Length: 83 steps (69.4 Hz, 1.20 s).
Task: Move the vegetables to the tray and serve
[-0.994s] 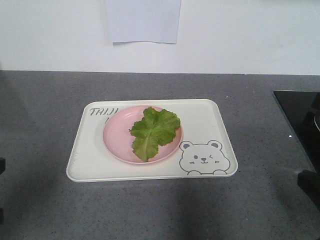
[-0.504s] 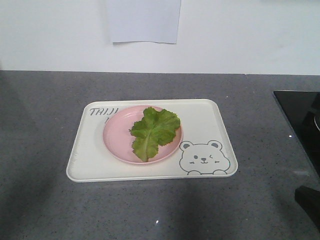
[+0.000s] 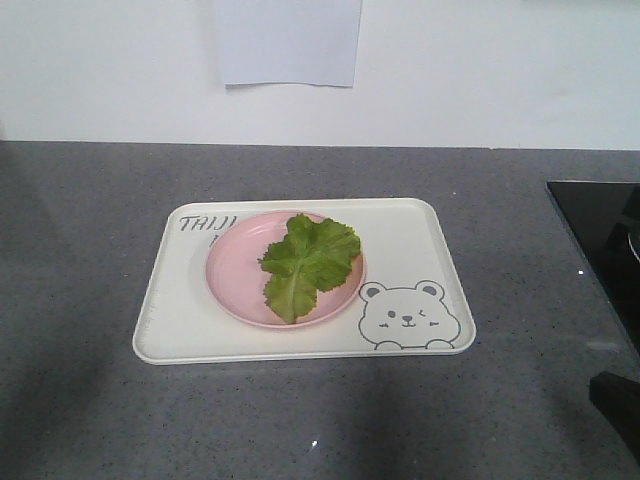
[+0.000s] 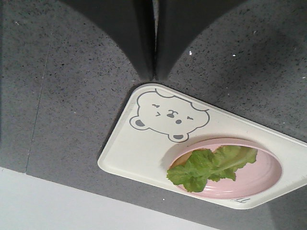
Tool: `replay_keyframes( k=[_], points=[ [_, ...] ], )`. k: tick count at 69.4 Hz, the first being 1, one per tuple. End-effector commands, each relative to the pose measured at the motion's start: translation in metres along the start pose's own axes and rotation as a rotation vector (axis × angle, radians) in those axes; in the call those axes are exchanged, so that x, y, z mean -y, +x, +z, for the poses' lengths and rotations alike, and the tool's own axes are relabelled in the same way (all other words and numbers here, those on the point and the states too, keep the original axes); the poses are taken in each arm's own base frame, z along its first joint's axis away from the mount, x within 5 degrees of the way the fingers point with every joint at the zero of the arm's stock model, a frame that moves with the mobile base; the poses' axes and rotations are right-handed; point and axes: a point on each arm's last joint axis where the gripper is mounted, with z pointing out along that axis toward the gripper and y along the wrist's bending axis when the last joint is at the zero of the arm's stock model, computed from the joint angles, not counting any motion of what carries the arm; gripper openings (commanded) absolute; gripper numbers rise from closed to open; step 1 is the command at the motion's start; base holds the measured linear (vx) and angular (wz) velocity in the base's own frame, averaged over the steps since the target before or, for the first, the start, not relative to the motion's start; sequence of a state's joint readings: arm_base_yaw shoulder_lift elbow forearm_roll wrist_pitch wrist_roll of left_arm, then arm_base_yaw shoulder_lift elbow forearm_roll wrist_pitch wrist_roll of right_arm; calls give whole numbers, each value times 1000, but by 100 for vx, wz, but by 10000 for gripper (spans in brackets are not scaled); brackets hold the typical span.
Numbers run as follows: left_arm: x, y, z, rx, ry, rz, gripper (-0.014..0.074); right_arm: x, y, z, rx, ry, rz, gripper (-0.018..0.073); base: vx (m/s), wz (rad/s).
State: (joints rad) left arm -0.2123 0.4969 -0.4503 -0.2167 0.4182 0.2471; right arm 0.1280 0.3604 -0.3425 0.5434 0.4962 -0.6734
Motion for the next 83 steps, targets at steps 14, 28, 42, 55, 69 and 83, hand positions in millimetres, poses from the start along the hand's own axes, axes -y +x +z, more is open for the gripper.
replay_keyframes(
  k=[14,28,42,55,69,83],
  points=[
    [-5,26,9,187,-71,-22,-7,4,-13,-2,67,31,5,-6,0,0],
    [-7,74,9,276,-117,-31,-7,4,-13,-2,67,31,5,-6,0,0],
    [-6,105,2,319,-137,-21,-7,4,-13,-2,67,31,5,-6,0,0],
    [-9,108,-8,371,-209,-25,-6,4,-13,-2,67,31,5,-6,0,0],
    [-10,113,-10,342,-258,-50,-6,3,-13,-3,64,27,5,-6,0,0],
    [-10,112,-10,353,-259,-59,-6,3,-12,-3,62,26,5,-6,0,0]
  ],
)
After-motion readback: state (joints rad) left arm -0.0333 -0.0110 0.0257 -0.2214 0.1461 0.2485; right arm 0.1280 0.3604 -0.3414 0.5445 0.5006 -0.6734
